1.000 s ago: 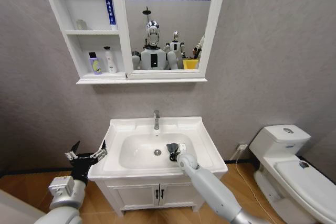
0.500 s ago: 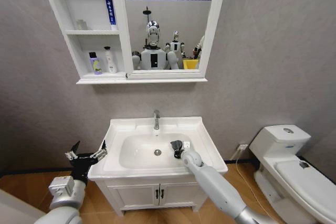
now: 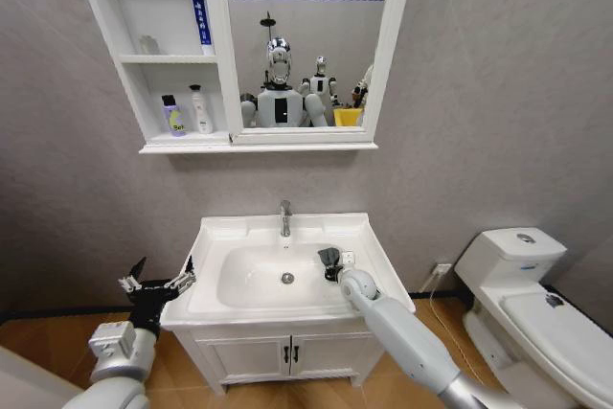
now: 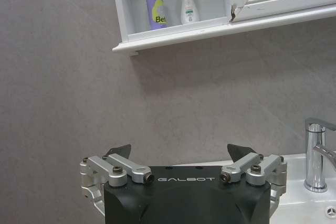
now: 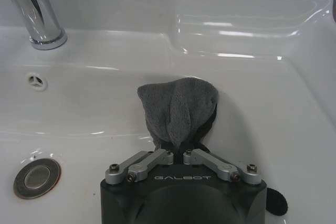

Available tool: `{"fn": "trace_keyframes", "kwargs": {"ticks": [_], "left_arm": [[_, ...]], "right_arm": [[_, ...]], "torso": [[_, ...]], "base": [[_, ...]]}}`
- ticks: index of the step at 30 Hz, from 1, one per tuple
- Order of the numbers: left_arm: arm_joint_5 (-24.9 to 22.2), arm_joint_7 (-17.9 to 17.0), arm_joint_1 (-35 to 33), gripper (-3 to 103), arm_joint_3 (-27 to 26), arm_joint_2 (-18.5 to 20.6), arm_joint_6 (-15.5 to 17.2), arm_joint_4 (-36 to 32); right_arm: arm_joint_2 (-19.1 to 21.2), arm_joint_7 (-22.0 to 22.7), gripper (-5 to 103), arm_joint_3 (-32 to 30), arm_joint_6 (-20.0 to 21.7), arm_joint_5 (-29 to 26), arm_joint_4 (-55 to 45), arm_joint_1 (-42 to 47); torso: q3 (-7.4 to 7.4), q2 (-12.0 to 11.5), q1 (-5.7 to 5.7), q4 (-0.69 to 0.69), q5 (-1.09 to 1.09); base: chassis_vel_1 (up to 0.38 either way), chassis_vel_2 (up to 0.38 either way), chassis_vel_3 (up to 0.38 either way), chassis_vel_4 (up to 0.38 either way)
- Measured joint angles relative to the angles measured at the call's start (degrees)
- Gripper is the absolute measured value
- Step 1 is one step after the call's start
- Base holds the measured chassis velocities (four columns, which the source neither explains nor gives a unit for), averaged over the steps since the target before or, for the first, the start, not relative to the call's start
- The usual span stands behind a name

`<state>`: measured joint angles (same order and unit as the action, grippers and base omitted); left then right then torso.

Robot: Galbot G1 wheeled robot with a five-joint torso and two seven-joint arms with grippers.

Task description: Move facial cleanser and shampoo from washbasin to cabinet, then wipe washbasin with towel.

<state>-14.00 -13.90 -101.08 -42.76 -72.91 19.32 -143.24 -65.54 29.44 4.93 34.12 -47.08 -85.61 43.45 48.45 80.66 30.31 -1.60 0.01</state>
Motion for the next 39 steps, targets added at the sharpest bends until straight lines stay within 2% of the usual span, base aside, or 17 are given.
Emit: {"fn": "trace_keyframes", "kwargs": {"ticks": [7, 17, 20, 21, 23, 24, 26, 28, 30, 31, 35, 37, 39], "left_arm": [[0.0, 0.0, 0.0, 100, 0.0, 0.0, 0.0, 0.0], [0.0, 0.0, 0.0, 100, 0.0, 0.0, 0.0, 0.0], [0.0, 0.0, 0.0, 100, 0.0, 0.0, 0.0, 0.0], [0.0, 0.0, 0.0, 100, 0.0, 0.0, 0.0, 0.0], [0.0, 0.0, 0.0, 100, 0.0, 0.0, 0.0, 0.0], [0.0, 0.0, 0.0, 100, 0.0, 0.0, 0.0, 0.0], [0.0, 0.0, 0.0, 100, 0.0, 0.0, 0.0, 0.0], [0.0, 0.0, 0.0, 100, 0.0, 0.0, 0.0, 0.0], [0.0, 0.0, 0.0, 100, 0.0, 0.0, 0.0, 0.0], [0.0, 0.0, 0.0, 100, 0.0, 0.0, 0.0, 0.0], [0.0, 0.0, 0.0, 100, 0.0, 0.0, 0.0, 0.0], [0.0, 0.0, 0.0, 100, 0.0, 0.0, 0.0, 0.0], [0.0, 0.0, 0.0, 100, 0.0, 0.0, 0.0, 0.0]], "right_arm": [[1.3, -0.1, 3, 0.5, -0.2, 2.1, -1.4, -1.7], [4.3, -1.9, 3, -3.5, -1.3, 3.9, -0.7, -4.3], [6.3, -8.7, 3, -5.5, -5.0, 7.2, 2.3, -5.1], [6.3, -8.7, 3, -5.5, -5.0, 7.2, 2.3, -5.1], [7.8, -14.9, 3, -6.3, -8.4, 11.2, 4.7, -5.5], [7.8, -14.9, 3, -6.3, -8.4, 11.2, 4.7, -5.5], [8.6, -18.6, 0, -7.0, -10.5, 14.1, 6.9, -5.9], [8.7, -18.8, 4, -7.2, -10.7, 14.2, 7.3, -6.0], [8.6, -18.7, 14, -7.4, -10.8, 14.2, 8.1, -6.1], [8.6, -18.7, 14, -7.4, -10.8, 14.2, 8.1, -6.1], [7.9, -18.3, 36, -7.4, -11.2, 13.5, 9.6, -6.4], [7.8, -18.6, 36, -7.4, -11.5, 13.4, 10.1, -6.5], [7.5, -19.0, 47, -7.4, -12.2, 13.4, 10.8, -6.8]], "torso": [[0.0, 0.0, 0.0, 0.01, 0.01], [0.0, 0.0, 0.0, 0.02, 0.01], [0.0, 0.0, 0.0, 0.01, 0.01], [0.0, 0.0, 0.0, 0.01, 0.01], [0.0, 0.0, 0.01, 0.0, 0.01], [0.0, 0.0, 0.01, 0.0, 0.01], [0.0, 0.0, 0.01, -0.01, 0.01], [0.0, 0.0, 0.01, 0.0, 0.01], [0.0, 0.0, 0.02, 0.02, 0.01], [0.0, 0.0, 0.02, 0.02, 0.01], [0.0, 0.0, 0.01, 0.02, 0.01], [0.0, 0.0, 0.01, 0.02, 0.0], [0.0, 0.0, 0.01, 0.02, 0.0]], "base": [[0.0, 0.0, 0.0, 0.0], [0.0, 0.0, 0.0, 0.0], [0.0, 0.0, 0.0, 0.0], [0.0, 0.0, 0.0, 0.0], [0.0, 0.0, 0.0, 0.0], [0.0, 0.0, 0.0, 0.0], [0.0, 0.0, 0.0, 0.0], [0.0, 0.0, 0.0, 0.0], [0.0, 0.0, 0.0, 0.0], [0.0, 0.0, 0.0, 0.0], [0.0, 0.0, 0.0, 0.0], [0.0, 0.0, 0.0, 0.0], [0.0, 0.0, 0.0, 0.0]]}}
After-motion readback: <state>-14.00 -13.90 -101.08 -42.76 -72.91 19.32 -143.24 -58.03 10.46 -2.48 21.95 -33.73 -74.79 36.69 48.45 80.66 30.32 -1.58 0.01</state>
